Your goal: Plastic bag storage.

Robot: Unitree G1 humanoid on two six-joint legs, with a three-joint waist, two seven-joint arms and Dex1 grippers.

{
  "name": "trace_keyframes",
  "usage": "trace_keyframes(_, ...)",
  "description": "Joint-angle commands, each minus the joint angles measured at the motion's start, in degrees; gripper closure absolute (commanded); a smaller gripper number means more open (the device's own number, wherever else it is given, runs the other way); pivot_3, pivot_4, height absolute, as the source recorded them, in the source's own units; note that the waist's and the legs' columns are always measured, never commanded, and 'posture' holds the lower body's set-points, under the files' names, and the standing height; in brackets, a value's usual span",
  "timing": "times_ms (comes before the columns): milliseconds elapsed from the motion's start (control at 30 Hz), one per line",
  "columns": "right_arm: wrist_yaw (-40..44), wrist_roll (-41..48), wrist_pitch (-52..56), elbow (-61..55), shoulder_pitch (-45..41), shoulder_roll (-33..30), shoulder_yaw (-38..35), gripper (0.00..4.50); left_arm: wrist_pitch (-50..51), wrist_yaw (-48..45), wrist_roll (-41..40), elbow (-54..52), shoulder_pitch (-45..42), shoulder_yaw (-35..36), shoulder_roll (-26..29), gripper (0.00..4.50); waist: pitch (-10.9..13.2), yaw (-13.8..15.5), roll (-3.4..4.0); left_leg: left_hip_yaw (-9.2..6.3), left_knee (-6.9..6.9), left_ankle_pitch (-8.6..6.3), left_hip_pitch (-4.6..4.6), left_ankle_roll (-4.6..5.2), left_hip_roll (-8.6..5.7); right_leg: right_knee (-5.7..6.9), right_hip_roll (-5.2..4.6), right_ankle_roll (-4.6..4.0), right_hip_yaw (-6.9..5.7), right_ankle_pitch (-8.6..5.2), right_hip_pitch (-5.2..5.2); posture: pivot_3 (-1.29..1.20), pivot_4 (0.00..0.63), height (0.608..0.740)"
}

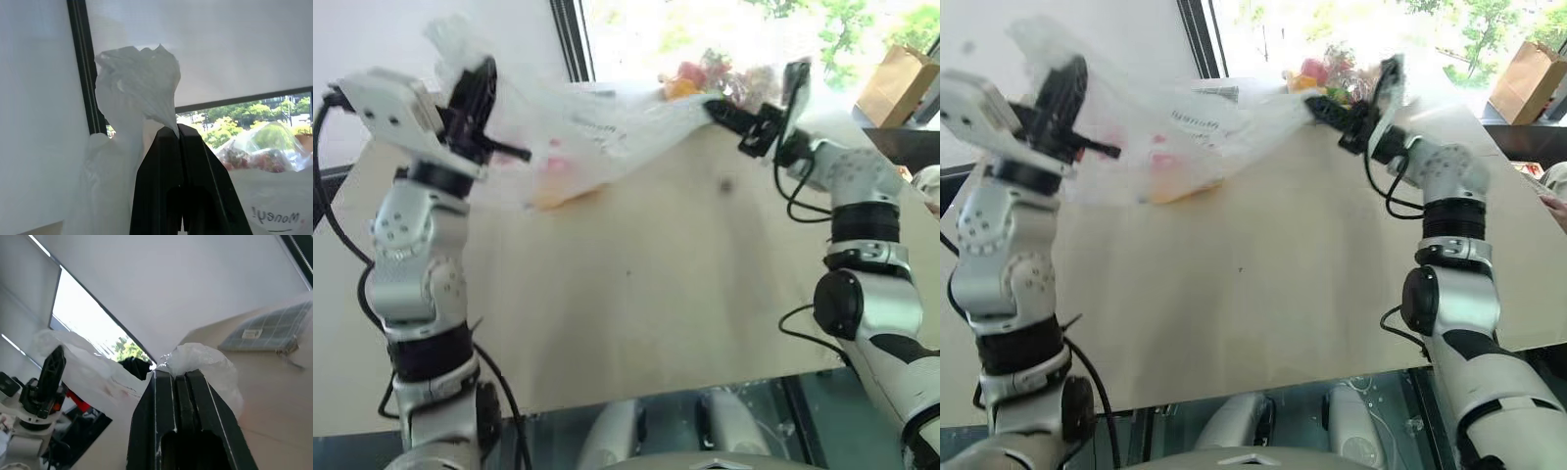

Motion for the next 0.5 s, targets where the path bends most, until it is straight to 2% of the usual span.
trace_keyframes(33,-4.34,3.86,-4.73,0.41,-4.47,-2.23,-5.61,4.48,-1.63,0.72,-0.19,3.83,-3.26,2.65,1.65,4.5,0.0,0.01,0.0,0.0,-0.01,0.0,0.0,0.0,-0.01,-0.01,0.0,0.0,0.01,0.0,0.0,0.0,0.15,0.74)
trace_keyframes(167,-5.86,5.11,-7.13,2.37,-5.83,-4.43,-7.61,4.48,-2.79,0.14,1.97,6.37,-4.07,0.85,2.16,4.5,0.01,-0.04,-0.01,-0.01,-0.03,0.0,-0.01,0.0,-0.05,-0.06,-0.03,0.0,0.01,0.0,0.01,0.0,0.15,0.74)
trace_keyframes(233,-6.59,7.31,-7.58,2.69,-6.66,-5.49,-9.79,4.48,-2.28,0.37,-0.3,6.35,-4.15,0.86,-0.02,4.5,0.01,0.05,-0.01,0.01,-0.03,0.0,-0.02,0.01,-0.05,-0.05,-0.04,0.0,0.05,0.0,0.0,0.0,0.15,0.74)
trace_keyframes(500,-3.63,9.55,-5.08,-1.88,-3.98,-5.43,-6.98,4.48,-3.07,0.37,1.26,7.33,-1.57,0.32,-0.59,4.5,0.01,-0.31,0.0,0.07,-0.02,0.0,-0.01,0.01,-0.02,0.03,-0.03,0.0,0.12,0.0,-0.04,0.0,0.15,0.74)
